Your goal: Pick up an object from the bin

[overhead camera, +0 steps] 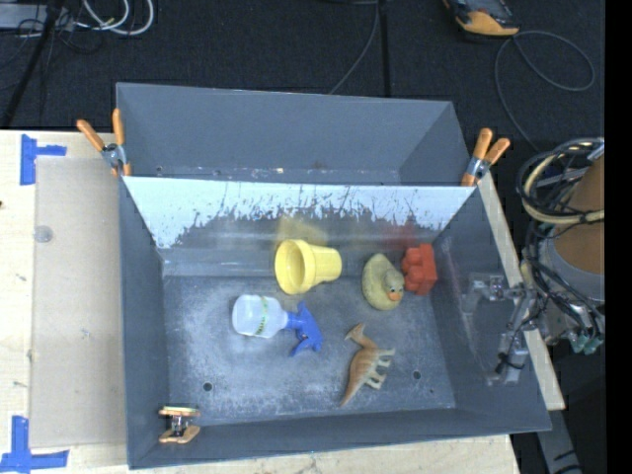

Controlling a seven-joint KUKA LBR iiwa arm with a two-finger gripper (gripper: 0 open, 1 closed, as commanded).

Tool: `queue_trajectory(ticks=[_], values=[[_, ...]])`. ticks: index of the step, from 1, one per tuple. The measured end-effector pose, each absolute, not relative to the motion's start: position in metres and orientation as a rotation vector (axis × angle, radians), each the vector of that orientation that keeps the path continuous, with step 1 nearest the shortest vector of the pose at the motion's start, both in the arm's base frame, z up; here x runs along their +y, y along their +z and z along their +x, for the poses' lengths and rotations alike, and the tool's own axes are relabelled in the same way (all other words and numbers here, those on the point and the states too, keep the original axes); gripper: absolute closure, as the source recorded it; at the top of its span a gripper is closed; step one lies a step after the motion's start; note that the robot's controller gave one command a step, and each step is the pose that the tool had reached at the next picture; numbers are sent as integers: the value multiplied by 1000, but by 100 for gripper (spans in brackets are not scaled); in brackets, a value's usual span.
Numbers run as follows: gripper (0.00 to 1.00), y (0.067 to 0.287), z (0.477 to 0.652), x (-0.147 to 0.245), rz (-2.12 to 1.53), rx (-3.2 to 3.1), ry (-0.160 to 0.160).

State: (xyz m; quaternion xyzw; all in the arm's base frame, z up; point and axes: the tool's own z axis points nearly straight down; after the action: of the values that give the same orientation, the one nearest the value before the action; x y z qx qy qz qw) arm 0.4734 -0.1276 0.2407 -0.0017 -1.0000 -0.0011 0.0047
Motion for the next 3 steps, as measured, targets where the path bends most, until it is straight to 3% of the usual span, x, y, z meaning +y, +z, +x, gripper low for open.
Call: queue_trajectory(ticks=[1, 2, 3], values=[[0, 244, 475, -127, 1, -3140, -1], [0, 205, 490, -99, 34, -3136, -2], [0, 194, 482, -82, -179, -3125, -5]])
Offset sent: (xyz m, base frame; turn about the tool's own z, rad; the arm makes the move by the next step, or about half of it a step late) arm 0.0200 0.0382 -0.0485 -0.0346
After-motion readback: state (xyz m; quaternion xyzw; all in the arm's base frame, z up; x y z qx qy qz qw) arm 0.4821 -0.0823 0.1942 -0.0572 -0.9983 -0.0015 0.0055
